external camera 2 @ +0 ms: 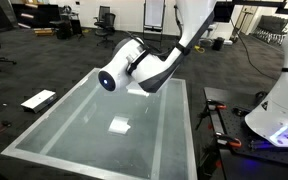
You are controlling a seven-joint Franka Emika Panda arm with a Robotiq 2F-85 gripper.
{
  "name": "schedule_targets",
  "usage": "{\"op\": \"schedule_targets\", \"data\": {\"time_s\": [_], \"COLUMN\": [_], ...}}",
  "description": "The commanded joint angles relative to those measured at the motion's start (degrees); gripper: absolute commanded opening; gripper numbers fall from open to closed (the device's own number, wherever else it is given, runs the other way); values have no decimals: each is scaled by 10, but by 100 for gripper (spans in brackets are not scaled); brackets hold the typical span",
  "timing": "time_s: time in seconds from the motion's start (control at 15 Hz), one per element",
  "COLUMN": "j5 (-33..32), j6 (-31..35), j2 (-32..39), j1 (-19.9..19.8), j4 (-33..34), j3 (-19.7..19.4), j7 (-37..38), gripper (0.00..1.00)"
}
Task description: Put the marker in the cup
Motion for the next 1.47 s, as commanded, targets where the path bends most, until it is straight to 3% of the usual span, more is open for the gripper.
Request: {"op": "schedule_targets", "data": {"time_s": [0.0, 0.6, 0.67, 0.8, 1.2, 1.27, 1.4], "j5": [9, 23, 24, 22, 19, 18, 16], "j6": [-3, 4, 5, 5, 0, -1, -5], "j2": [4, 19, 19, 18, 6, 2, -7], "j1": [-17, -31, -33, -33, -27, -25, -21], "j4": [2, 1, 1, -1, -9, -12, -16], "j3": [14, 15, 16, 16, 18, 18, 21], "j7": [33, 54, 54, 53, 62, 69, 86], "gripper": [4, 4, 42, 49, 95, 100, 100]}}
